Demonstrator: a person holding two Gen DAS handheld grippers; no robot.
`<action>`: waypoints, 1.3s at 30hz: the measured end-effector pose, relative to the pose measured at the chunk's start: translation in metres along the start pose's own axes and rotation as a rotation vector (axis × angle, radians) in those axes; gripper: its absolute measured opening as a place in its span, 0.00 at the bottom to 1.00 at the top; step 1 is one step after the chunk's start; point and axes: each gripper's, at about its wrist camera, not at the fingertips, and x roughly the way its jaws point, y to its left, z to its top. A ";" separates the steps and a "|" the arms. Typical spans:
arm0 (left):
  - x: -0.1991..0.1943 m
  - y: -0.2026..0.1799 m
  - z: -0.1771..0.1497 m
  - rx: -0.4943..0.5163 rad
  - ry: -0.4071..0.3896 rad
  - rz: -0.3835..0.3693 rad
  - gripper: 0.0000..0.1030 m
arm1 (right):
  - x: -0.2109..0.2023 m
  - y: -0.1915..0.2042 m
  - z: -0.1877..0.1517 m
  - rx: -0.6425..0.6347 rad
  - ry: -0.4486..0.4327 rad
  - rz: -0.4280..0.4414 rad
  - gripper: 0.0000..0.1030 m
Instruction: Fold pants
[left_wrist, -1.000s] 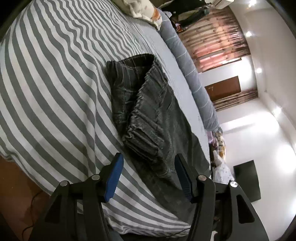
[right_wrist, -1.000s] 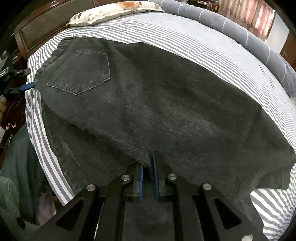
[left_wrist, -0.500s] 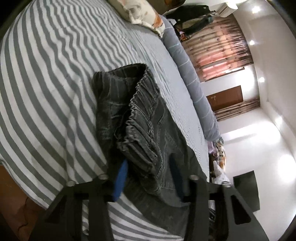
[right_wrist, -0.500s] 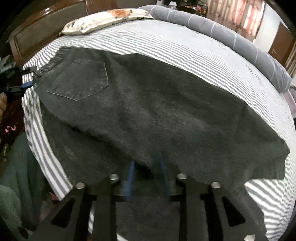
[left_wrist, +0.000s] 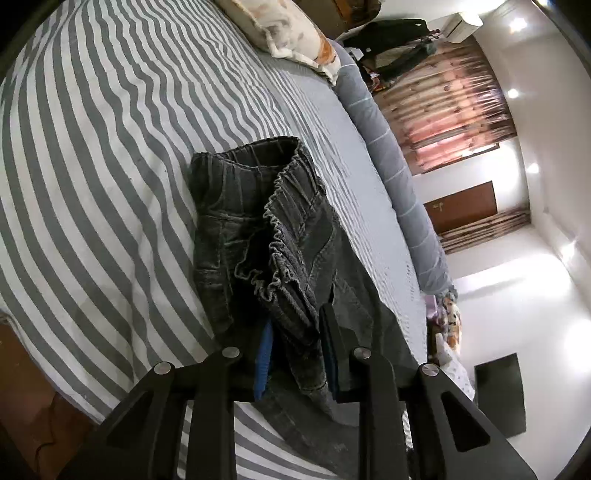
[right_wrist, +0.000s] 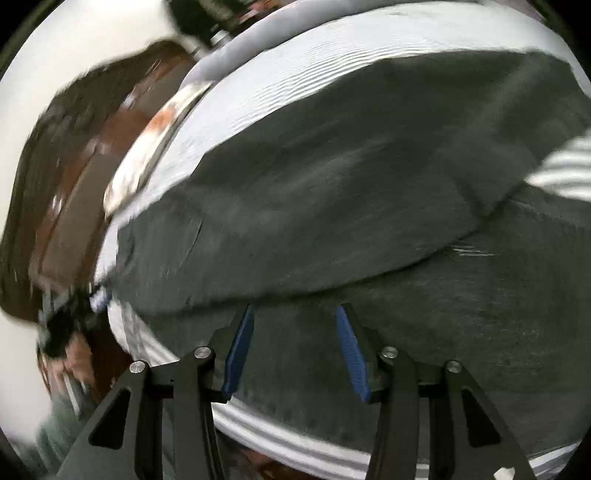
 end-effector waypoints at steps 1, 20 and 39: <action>0.000 0.000 0.000 0.000 0.000 0.003 0.26 | 0.000 -0.007 0.003 0.043 -0.021 0.008 0.44; 0.020 -0.029 0.038 0.037 0.033 0.079 0.12 | -0.014 -0.021 0.023 0.213 -0.156 0.064 0.05; 0.032 -0.031 0.096 0.355 0.216 0.284 0.12 | 0.006 0.018 -0.056 0.134 0.025 0.091 0.04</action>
